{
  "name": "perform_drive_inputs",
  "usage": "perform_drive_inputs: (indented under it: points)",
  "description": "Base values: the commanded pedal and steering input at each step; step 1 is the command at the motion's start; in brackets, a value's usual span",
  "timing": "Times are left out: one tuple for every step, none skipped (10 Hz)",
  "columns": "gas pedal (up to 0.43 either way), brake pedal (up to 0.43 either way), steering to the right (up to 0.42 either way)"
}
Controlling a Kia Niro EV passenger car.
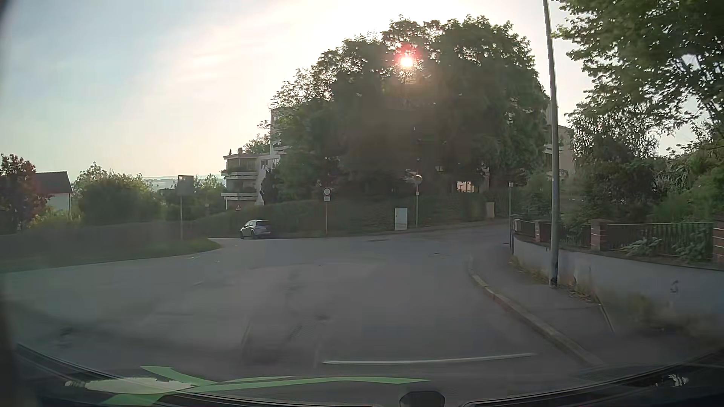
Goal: Follow the waypoints while adhering to traffic rules and regulations
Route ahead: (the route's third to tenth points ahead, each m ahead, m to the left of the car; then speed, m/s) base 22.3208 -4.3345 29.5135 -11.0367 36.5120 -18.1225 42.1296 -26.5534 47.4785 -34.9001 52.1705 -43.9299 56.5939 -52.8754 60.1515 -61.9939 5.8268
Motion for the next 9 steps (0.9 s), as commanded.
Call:
perform_drive_inputs:
  points:
    - [0.000,0.238,0.002]
    - [0.000,0.244,0.003]
    - [0.000,0.250,0.005]
    - [0.000,0.250,0.006]
    - [0.000,0.250,0.009]
    - [0.000,0.256,0.012]
    - [0.000,0.256,0.016]
    - [0.000,0.262,0.018]
    - [0.000,0.268,0.020]
